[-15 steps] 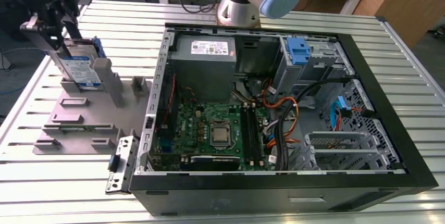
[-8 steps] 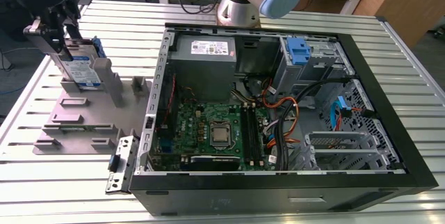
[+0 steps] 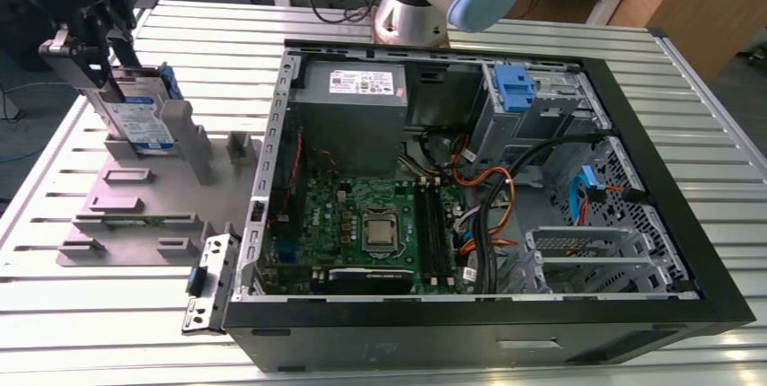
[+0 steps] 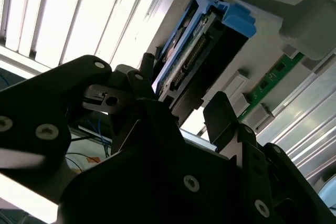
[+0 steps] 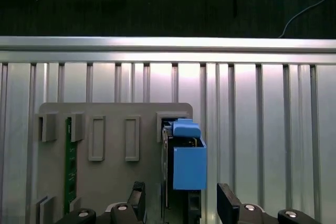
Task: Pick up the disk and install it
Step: 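Pick up the disk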
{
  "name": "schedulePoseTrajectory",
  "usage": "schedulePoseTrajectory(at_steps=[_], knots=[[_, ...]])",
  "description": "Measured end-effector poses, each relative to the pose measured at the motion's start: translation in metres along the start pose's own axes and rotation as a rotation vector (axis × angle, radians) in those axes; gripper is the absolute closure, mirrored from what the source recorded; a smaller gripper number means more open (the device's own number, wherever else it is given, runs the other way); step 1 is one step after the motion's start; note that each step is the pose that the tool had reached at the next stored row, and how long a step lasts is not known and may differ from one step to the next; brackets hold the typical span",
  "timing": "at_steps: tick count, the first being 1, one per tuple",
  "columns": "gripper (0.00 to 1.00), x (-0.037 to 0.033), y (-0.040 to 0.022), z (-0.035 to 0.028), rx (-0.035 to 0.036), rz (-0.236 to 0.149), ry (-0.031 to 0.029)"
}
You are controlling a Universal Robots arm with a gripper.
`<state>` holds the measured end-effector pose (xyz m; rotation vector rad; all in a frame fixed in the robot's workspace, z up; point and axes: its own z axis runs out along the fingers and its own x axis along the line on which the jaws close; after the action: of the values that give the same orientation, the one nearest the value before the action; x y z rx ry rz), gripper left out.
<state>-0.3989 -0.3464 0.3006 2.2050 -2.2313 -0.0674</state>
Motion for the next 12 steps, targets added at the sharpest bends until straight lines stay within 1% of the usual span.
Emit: schedulePoseTrajectory(at_steps=[7, 12], knots=[[0.35, -0.0001, -0.0003, -0.0004, 0.0000, 0.000, -0.0001], [0.35, -0.0001, -0.0046, -0.0002, 0.0001, 0.000, -0.0001]])
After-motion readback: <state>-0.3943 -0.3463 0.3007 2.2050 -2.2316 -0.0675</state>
